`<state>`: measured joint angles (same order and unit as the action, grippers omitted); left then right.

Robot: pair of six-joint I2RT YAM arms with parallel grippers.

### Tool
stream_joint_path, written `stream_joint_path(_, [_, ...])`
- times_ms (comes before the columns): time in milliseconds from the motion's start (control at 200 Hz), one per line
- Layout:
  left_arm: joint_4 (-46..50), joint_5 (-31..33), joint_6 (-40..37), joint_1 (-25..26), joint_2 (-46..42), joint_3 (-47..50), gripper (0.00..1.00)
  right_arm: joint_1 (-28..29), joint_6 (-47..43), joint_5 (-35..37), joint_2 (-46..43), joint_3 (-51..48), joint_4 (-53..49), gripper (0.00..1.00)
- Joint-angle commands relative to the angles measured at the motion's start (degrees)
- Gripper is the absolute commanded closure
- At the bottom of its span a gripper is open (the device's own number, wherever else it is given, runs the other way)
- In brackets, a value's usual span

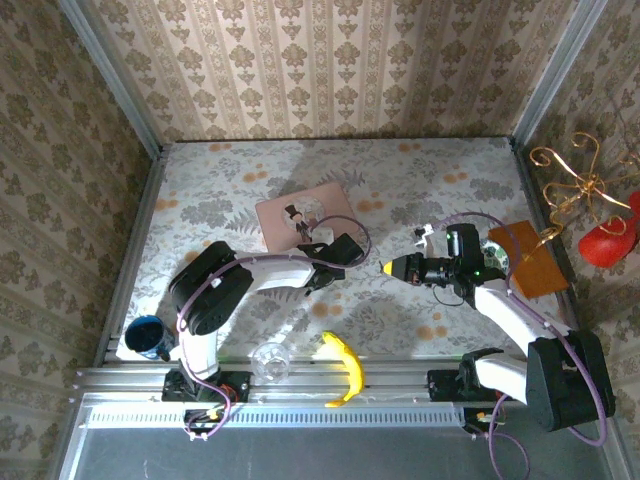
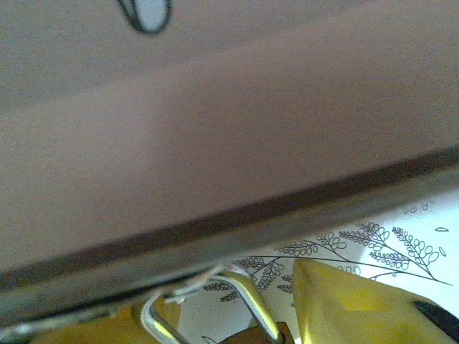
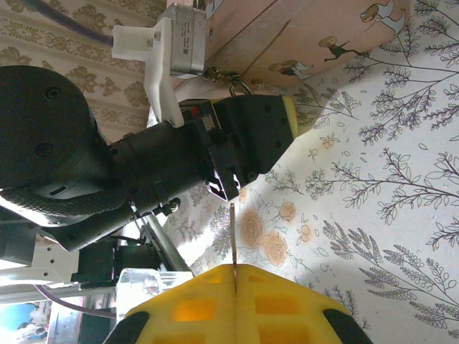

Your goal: Unlock the padlock with the key

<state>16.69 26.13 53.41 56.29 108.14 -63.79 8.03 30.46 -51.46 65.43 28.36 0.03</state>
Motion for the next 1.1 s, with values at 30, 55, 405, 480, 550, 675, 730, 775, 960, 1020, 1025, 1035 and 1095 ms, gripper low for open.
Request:
stream_joint_path(30, [0.4, 0.0, 0.8, 0.5, 1.5, -0.3, 0.61, 0.3, 0.6, -1.1, -0.1, -1.1, 1.2, 1.0])
stream_joint_path(55, [0.4, -0.1, 0.9, 0.5, 1.6, -0.3, 0.62, 0.3, 0.7, -1.1, 0.0, -1.2, 1.4, 1.0])
stream_joint_path(405, [-0.5, -3.2, 1.5, 0.4, -0.9, 0.8, 0.77, 0.4, 1.3, -0.1, -1.1, -3.0, 2.6, 1.0])
stream_joint_path(480, [-2.3, -6.2, 2.3, -0.2, -2.2, 1.8, 0.78, 0.8, 1.9, 0.7, -1.5, -4.3, 4.7, 1.0])
stream_joint_path(550, [-4.2, -9.0, 2.8, -0.9, -3.5, 2.6, 0.82, 1.8, 2.1, 2.3, -1.9, -5.8, 7.0, 1.0])
stream_joint_path(675, [-4.8, -12.7, 1.3, -2.2, -5.1, 2.4, 0.88, 5.0, 2.4, 6.1, -2.9, -8.6, 12.5, 1.0])
stream_joint_path(730, [-4.9, -14.5, 0.5, -2.8, -5.8, 2.1, 0.89, 6.9, 2.1, 8.0, -3.4, -9.8, 15.1, 1.0])
stream_joint_path(775, [-4.8, -16.1, -0.1, -3.2, -6.3, 2.0, 0.9, 8.3, 1.4, 10.0, -3.7, -10.5, 16.4, 1.0])
stream_joint_path(960, [-6.9, -24.1, 0.7, -5.6, -8.0, 3.1, 0.93, 11.8, 0.2, 12.3, -1.9, -11.5, 20.9, 1.0])
stream_joint_path(1020, [-7.9, -26.0, 1.2, -6.3, -8.6, 3.6, 0.94, 12.5, 0.5, 12.0, 0.1, -11.2, 22.5, 1.0])
stream_joint_path(1025, [-7.9, -26.1, 1.2, -6.3, -8.7, 3.6, 0.94, 12.6, 0.5, 12.0, 0.3, -11.1, 22.7, 1.0])
stream_joint_path(1035, [-8.0, -26.3, 1.2, -6.5, -8.7, 3.6, 0.94, 12.7, 0.6, 12.0, 0.7, -11.1, 23.1, 1.0])
stream_joint_path(1095, [-8.2, -27.2, 1.4, -6.7, -9.1, 3.6, 0.95, 14.0, 1.1, 12.4, 3.6, -10.7, 25.4, 1.0])
